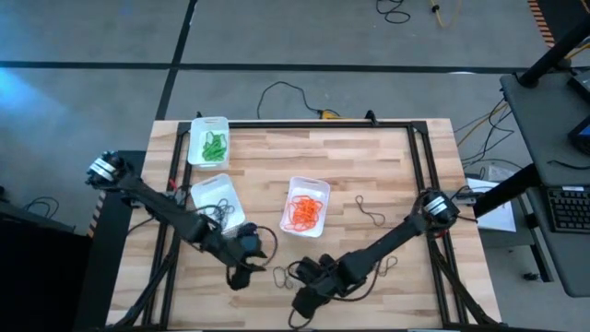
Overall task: Sort rubber bands into baskets
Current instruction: Put the violet rubber band into the bottom left white bin
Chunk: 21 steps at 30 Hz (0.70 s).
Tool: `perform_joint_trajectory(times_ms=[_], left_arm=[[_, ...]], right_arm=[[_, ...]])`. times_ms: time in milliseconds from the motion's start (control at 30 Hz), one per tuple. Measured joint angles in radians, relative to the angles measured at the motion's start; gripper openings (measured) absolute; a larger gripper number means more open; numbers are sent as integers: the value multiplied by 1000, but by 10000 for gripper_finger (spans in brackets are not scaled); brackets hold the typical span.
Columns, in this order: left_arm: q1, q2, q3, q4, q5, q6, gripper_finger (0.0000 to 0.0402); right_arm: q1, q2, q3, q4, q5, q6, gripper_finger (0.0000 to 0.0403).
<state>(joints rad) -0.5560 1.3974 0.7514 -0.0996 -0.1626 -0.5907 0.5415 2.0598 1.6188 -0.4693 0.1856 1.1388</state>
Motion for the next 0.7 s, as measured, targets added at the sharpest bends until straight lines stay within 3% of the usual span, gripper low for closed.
perform_joint_trajectory(times_ms=[300, 467, 700], left_arm=[[-18, 255, 154, 17, -42, 163, 166], [-34, 393, 206, 112, -85, 163, 166], [-35, 548, 273, 114, -117, 72, 166]], right_arm=[[88, -66, 1, -162, 74, 165, 251], [126, -78, 1, -193, 103, 236, 249], [155, -78, 1, -218, 123, 319, 247]])
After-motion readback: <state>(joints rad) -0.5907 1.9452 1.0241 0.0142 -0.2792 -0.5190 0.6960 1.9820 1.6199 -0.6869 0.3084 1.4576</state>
